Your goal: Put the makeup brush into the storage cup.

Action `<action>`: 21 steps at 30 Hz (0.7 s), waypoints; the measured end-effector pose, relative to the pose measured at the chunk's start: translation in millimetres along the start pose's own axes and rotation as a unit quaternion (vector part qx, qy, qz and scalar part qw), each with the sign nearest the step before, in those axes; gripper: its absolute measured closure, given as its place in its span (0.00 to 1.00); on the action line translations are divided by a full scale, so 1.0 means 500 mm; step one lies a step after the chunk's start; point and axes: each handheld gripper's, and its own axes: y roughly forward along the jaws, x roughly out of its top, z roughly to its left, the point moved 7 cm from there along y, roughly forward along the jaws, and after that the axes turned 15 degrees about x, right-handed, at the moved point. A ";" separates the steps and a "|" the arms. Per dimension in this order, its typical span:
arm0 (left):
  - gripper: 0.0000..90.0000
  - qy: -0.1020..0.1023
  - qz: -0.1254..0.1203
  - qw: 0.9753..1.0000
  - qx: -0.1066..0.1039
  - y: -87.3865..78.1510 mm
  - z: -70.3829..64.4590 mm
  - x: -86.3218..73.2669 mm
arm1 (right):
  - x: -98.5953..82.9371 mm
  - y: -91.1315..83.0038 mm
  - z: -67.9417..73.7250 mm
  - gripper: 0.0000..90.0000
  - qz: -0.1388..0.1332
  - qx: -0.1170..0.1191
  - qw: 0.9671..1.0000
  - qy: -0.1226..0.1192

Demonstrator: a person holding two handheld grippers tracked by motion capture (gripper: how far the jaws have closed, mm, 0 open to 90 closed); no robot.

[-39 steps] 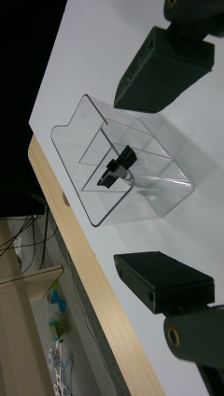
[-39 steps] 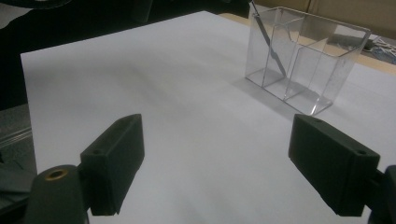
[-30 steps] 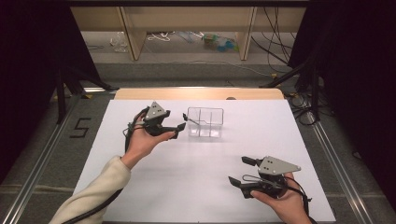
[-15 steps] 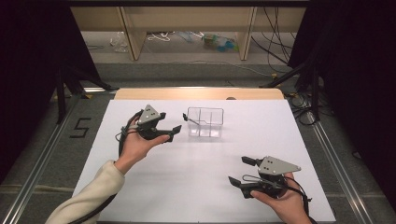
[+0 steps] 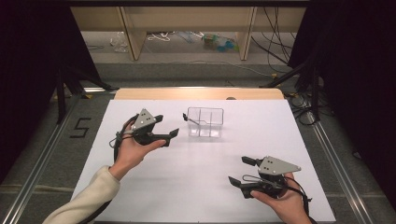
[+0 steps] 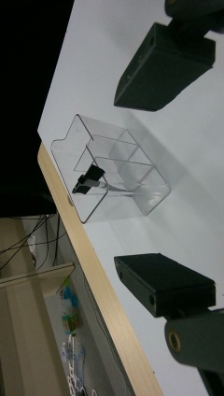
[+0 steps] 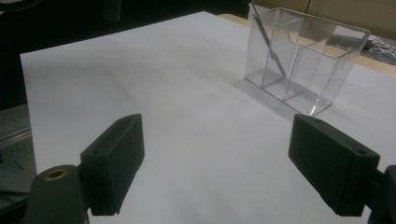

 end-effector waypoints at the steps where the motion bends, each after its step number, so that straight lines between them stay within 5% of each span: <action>1: 0.22 -0.002 0.000 1.000 -0.002 -0.002 -0.001 -0.001 | 0.000 0.000 0.000 0.22 0.000 0.000 1.000 0.000; 21: 0.22 -0.008 -0.029 1.000 -0.010 -0.061 -0.004 -0.018 | 0.002 0.002 0.000 0.22 -0.007 -0.002 1.000 -0.004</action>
